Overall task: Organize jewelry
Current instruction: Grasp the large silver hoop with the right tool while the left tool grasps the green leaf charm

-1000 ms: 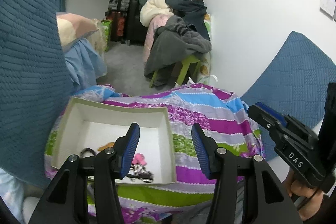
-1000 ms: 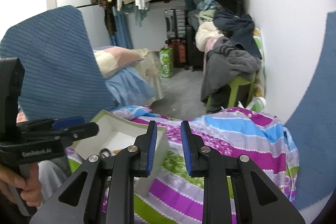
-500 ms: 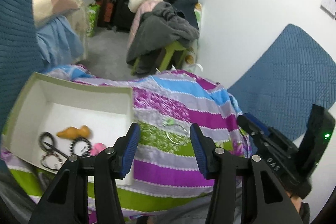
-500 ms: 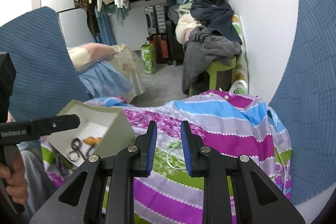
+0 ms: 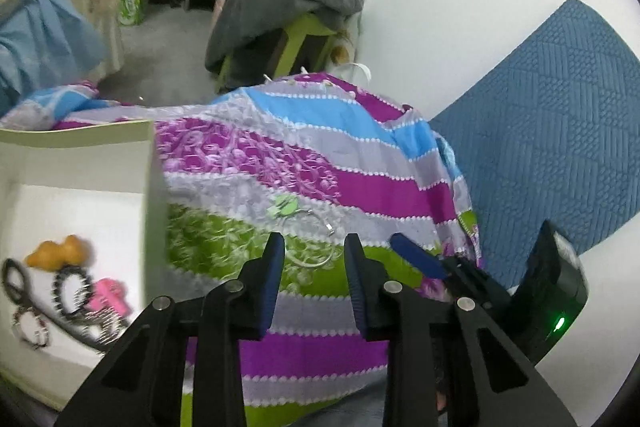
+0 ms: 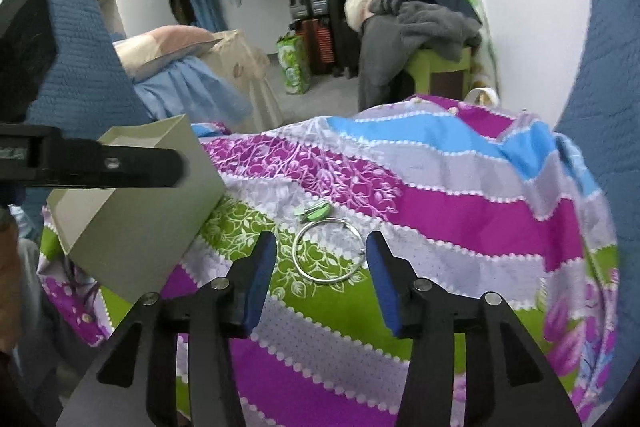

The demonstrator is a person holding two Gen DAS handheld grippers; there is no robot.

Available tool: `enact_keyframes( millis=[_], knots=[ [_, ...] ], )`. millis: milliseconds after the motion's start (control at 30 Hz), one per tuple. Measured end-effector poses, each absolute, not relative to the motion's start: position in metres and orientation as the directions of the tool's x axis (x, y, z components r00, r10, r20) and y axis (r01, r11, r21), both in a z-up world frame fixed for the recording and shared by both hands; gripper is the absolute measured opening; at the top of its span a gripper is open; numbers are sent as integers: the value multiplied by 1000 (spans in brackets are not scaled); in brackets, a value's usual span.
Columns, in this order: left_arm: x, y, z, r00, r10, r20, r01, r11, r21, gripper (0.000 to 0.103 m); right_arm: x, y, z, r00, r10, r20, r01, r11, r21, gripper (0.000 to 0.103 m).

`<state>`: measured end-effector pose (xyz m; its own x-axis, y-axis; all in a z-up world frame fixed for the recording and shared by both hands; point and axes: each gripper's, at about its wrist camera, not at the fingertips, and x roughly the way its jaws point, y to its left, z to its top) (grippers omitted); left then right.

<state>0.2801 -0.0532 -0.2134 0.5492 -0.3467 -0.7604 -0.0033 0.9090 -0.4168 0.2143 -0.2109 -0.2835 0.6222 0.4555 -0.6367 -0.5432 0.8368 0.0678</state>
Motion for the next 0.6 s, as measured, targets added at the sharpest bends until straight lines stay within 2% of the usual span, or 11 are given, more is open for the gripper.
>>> enact_keyframes(
  millis=[33,167,200,600],
  knots=[
    [285,-56,-215,551,-338,-763,1,915,-404,30,216,-210,-288,619,454,-641,-546,835,64,53],
    [307,-61,-226,527,-335,-781,13,922,-387,30,226,-207,-305,597,438,-672,-549,834,55,57],
    [311,-62,-227,529,-321,-786,11,928,-371,34,227,-207,-309,602,435,-670,-555,831,41,58],
    [362,-62,-275,397,-307,-865,-35,937,-348,34,244,-185,-340,567,395,-723,-584,812,-13,61]
  ],
)
